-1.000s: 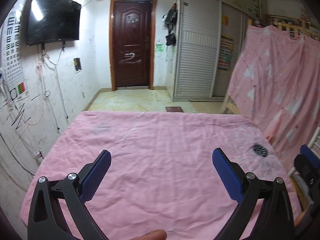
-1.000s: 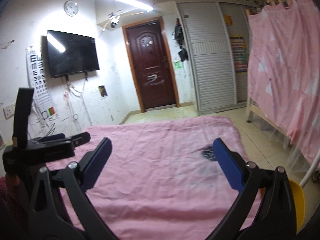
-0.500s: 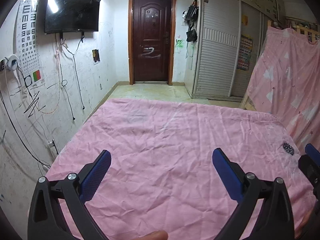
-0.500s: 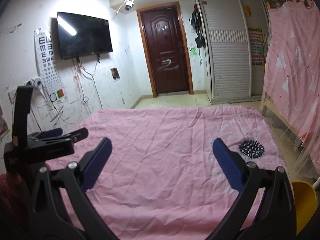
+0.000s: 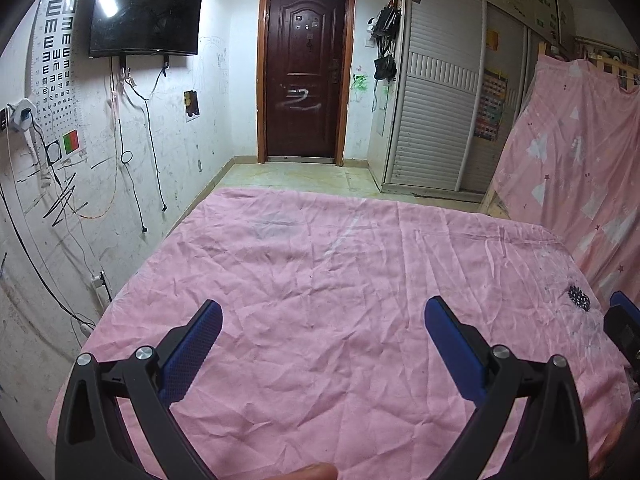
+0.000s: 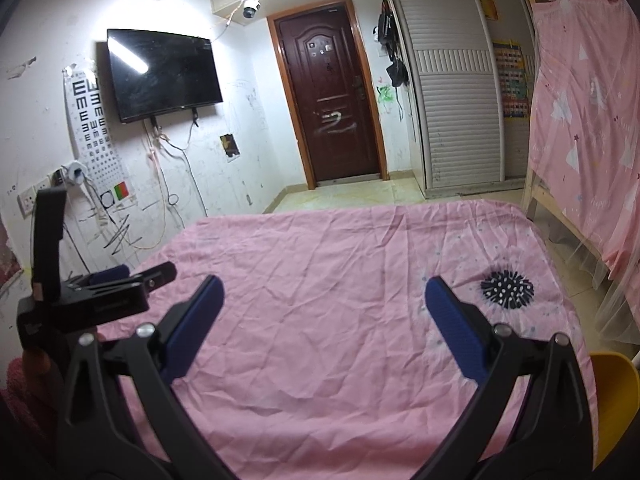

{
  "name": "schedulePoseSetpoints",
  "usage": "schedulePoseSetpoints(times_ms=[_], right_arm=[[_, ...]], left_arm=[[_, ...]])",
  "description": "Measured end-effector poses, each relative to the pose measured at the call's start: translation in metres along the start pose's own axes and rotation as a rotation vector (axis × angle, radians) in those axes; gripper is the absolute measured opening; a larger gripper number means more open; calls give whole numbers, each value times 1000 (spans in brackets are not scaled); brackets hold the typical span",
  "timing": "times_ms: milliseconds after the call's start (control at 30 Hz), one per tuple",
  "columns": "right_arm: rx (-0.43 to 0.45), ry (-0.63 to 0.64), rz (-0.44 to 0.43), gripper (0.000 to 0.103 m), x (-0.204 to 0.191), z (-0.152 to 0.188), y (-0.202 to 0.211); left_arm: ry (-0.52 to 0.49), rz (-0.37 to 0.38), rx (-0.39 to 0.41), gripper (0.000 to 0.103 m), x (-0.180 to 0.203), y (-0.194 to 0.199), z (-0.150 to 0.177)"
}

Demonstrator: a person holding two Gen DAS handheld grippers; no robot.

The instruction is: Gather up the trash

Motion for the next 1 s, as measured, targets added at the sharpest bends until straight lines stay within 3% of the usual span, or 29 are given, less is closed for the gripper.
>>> schedulePoseSetpoints(times_ms=[1000], right_arm=[[2, -7, 1, 97, 3, -2, 2]], left_arm=[[-2, -3, -1, 94, 1, 0, 1]])
Point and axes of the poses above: each gripper's, at about its wrist camera, not at the fingertips, and y roughly against the way its jaws point, x to its right, z to its underside, the point moved 3 cm from there along -y, roughly the way its jaws point, and after that the axes turned 10 degrees about -z, right-handed, at the moved point
